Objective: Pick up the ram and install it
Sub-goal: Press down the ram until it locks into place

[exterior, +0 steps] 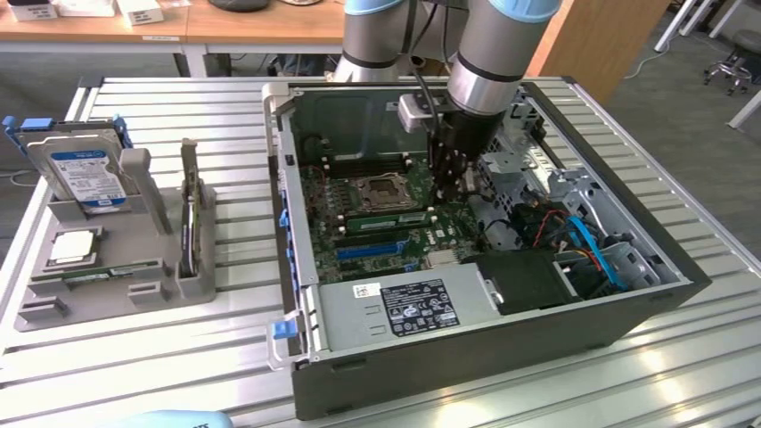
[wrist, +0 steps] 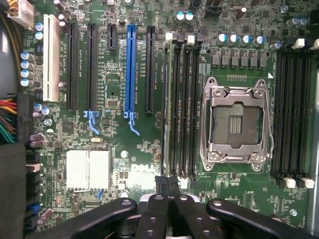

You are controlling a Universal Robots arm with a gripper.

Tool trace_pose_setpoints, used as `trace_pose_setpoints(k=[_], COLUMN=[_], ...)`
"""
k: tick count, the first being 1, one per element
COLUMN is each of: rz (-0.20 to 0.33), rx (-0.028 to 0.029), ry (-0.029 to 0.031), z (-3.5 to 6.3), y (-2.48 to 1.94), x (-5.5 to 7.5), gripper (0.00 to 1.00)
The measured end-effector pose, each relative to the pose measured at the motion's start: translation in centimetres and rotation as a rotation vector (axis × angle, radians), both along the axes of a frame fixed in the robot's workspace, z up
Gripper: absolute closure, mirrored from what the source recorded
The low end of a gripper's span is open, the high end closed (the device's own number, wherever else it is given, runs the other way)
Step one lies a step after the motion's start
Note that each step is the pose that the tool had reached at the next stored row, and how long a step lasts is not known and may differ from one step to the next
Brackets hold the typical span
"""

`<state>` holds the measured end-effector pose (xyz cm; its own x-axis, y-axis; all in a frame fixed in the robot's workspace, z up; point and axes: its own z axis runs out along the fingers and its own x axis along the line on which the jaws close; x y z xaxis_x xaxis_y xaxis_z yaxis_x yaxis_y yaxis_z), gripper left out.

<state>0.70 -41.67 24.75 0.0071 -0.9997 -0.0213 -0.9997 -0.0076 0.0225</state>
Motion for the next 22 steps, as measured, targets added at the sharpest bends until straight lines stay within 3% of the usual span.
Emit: trace_pose_setpoints(k=[10, 16, 22], rz=[0.0, 0.0, 0.0], rx=[0.0, 0.0001, 0.0002], ry=[0.0002, 0.0001, 0.0001], z=[-0.48, -0.65, -0.73], y=[0.01, 0.32, 0.32], x=[0.0, 0.01, 0.0], gripper=[0.9, 0.9, 0.9])
